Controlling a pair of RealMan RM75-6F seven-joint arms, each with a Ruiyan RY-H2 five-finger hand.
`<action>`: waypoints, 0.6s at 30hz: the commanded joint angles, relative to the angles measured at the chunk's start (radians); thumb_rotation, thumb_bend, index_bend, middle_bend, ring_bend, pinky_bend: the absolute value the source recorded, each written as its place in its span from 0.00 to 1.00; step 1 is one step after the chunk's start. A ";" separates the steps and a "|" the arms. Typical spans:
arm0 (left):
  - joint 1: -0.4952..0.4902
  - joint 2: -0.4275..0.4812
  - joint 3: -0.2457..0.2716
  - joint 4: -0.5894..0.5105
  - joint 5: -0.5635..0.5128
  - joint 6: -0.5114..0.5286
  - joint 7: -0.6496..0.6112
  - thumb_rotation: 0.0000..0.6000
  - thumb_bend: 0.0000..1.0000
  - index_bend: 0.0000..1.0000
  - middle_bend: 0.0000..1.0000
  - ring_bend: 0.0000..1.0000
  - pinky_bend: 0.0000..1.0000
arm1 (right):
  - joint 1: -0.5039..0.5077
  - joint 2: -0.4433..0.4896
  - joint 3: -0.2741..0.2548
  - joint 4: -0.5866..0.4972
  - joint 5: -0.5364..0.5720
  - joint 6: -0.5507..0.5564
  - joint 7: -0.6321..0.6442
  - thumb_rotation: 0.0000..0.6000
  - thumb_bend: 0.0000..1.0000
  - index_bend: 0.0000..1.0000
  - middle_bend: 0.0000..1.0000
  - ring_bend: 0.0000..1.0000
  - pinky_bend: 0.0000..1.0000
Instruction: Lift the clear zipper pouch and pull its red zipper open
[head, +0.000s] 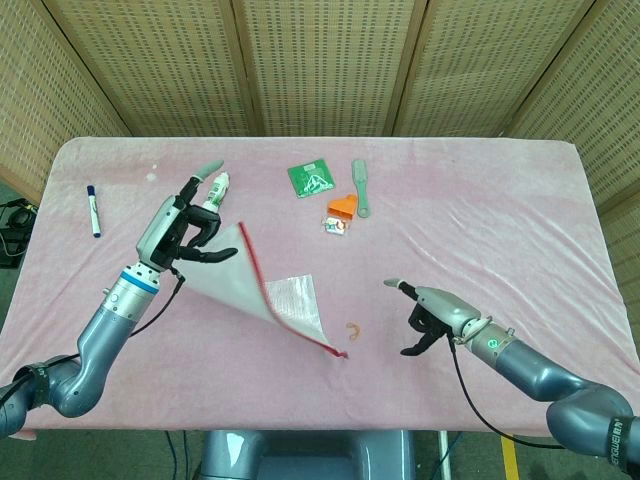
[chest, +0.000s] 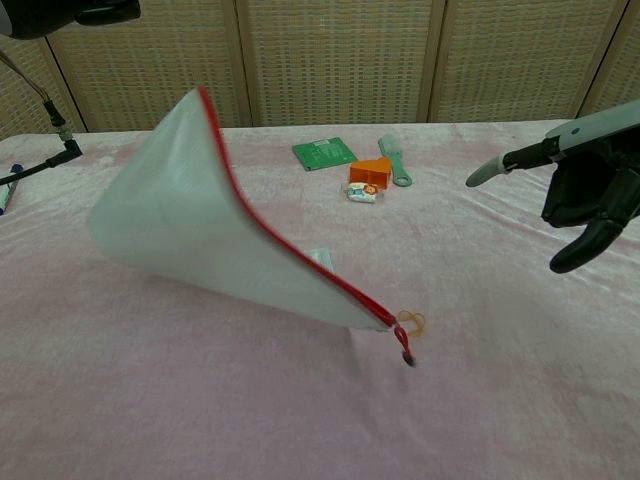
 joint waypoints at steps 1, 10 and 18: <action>0.026 0.045 0.006 -0.012 0.002 0.036 0.067 1.00 0.00 0.00 0.69 0.63 0.78 | -0.038 0.003 -0.036 0.011 -0.063 0.132 -0.119 1.00 0.00 0.00 0.95 0.94 1.00; 0.200 0.221 0.130 -0.121 -0.066 0.187 0.659 1.00 0.00 0.00 0.00 0.00 0.00 | -0.272 -0.087 -0.113 0.105 -0.290 0.696 -0.414 1.00 0.00 0.00 0.07 0.05 0.18; 0.375 0.266 0.250 -0.261 -0.061 0.397 0.977 1.00 0.00 0.00 0.00 0.00 0.00 | -0.427 -0.151 -0.164 0.210 -0.424 0.956 -0.380 1.00 0.00 0.00 0.00 0.00 0.00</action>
